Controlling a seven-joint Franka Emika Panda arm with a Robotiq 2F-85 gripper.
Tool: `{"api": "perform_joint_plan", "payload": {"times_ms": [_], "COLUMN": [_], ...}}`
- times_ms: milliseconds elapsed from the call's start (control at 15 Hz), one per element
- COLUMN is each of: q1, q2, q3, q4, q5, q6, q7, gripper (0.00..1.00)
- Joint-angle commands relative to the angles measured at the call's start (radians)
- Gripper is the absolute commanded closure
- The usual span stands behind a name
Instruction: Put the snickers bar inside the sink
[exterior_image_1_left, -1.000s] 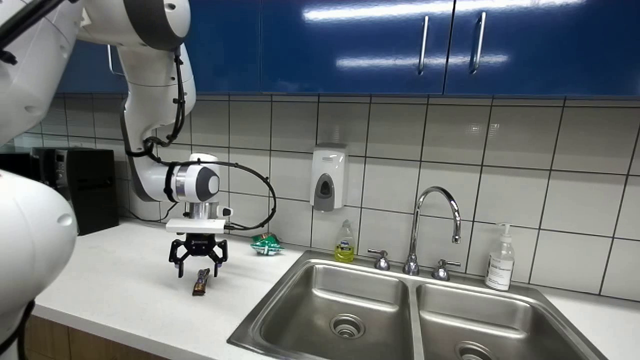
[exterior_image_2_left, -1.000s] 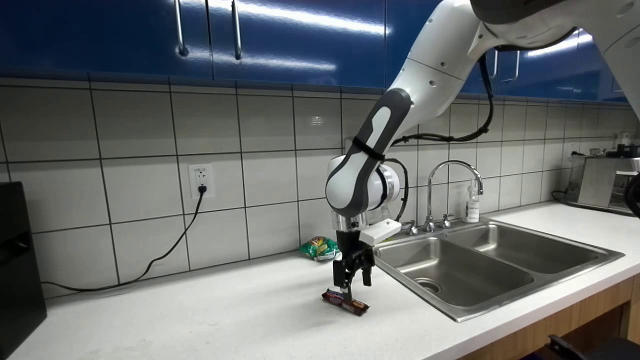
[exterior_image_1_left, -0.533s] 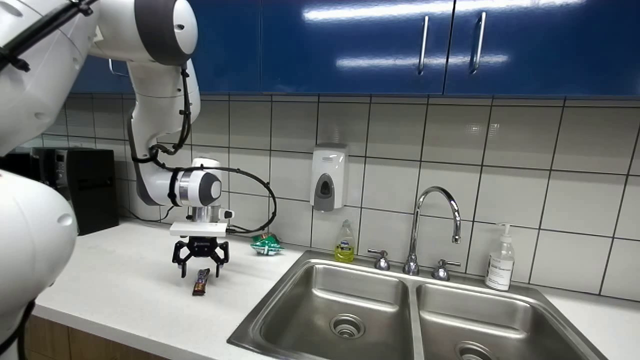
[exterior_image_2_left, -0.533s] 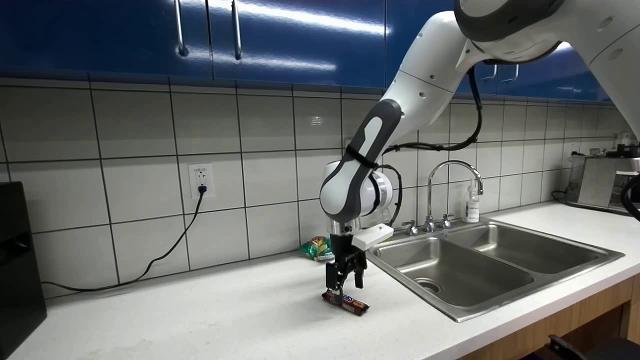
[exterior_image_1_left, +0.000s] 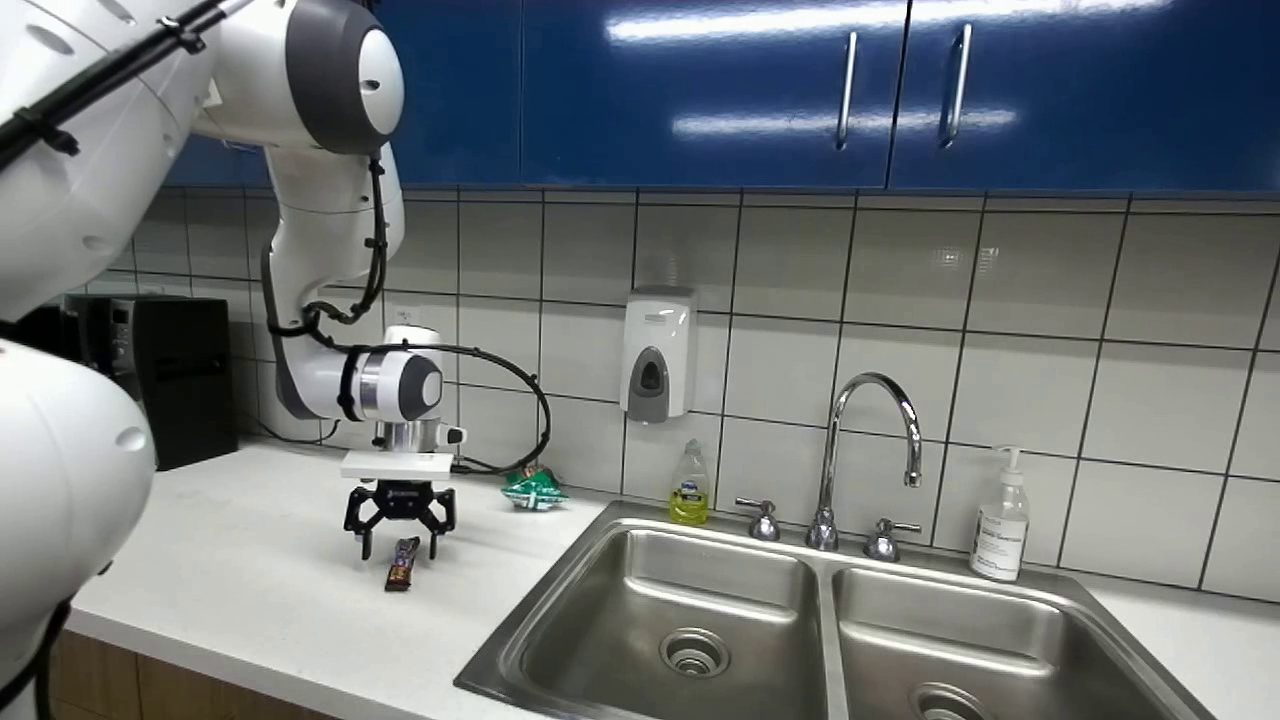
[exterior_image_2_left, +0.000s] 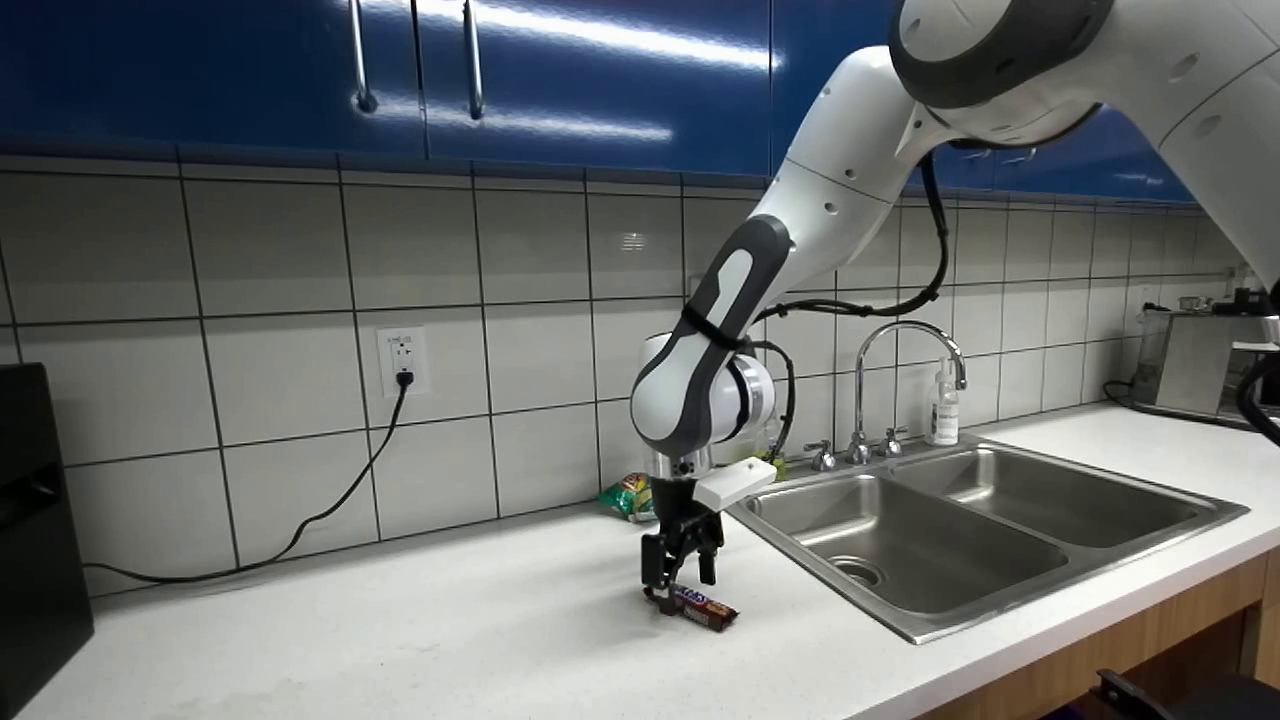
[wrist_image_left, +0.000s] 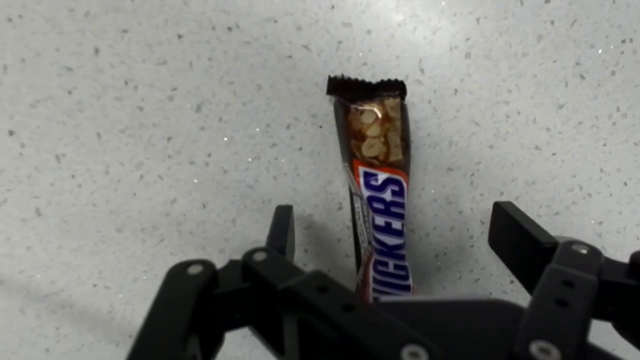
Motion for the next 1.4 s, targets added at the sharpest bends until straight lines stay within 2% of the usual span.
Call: {"api": "perform_joint_plan", "payload": {"times_ms": [0,1333], "q1": [0.000,-0.006], "q2": [0.018,0.037], "q3": [0.004,-0.007], "q4": [0.030,0.052], "q5": [-0.011,-0.012], "q6": [-0.001,-0.010], "q7": [0.002,0.003], "gripper": [0.00,0.00]}}
